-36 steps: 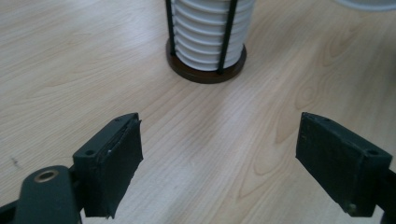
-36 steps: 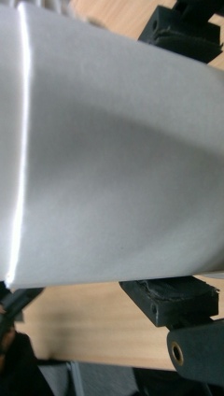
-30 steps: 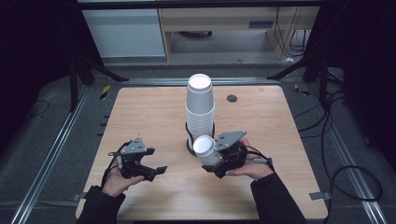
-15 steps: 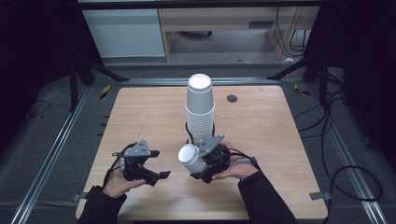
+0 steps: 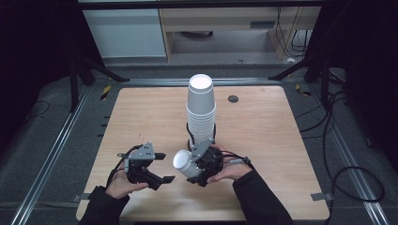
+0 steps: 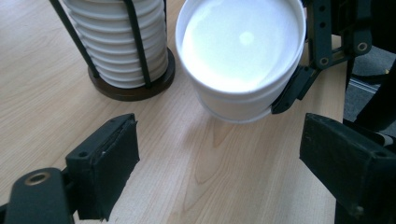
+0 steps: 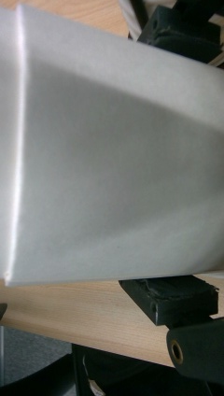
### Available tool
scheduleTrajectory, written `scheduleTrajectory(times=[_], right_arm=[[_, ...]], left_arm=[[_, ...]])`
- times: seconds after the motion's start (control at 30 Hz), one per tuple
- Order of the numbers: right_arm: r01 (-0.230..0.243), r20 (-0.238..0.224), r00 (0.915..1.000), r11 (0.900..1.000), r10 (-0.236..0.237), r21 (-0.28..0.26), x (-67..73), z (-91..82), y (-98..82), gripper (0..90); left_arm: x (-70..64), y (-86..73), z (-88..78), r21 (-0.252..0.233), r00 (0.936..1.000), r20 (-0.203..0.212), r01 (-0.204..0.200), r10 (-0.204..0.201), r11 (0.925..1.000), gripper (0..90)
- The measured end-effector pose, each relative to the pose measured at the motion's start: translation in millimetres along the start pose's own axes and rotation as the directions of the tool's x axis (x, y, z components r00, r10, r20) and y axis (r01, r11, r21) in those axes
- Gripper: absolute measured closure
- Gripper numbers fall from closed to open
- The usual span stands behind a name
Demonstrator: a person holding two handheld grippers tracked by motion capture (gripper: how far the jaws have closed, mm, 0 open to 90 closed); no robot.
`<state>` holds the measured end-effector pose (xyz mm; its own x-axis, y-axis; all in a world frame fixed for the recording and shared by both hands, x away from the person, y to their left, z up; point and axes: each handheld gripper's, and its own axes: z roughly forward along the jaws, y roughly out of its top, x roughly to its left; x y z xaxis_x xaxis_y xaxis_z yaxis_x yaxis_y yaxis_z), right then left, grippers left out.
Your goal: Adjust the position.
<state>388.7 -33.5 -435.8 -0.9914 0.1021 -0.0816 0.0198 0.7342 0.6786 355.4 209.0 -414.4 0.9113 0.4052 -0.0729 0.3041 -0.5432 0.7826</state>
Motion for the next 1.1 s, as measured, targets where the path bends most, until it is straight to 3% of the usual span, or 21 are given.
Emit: scheduleTrajectory(times=[0.47,0.73,1.1], right_arm=[[0.066,-0.035,0.9973,0.997,-0.064,0.049,3.4,20.0,12.8,14.8],[0.087,-0.052,0.9952,0.994,-0.083,0.073,6.4,26.2,16.6,14.9],[0.121,-0.06,0.9915,0.987,-0.116,0.103,9.8,30.6,26.4,14.9]], left_arm=[[-0.1,4.1,14.6,0.025,0.9987,0.04,-0.032,0.031,0.9992,14.5],[0.0,4.8,19.6,0.049,0.9976,0.066,-0.023,0.02,0.9985,15.7],[-0.6,5.5,23.7,0.075,0.9975,0.068,-0.025,0.02,0.9969,18.1]])
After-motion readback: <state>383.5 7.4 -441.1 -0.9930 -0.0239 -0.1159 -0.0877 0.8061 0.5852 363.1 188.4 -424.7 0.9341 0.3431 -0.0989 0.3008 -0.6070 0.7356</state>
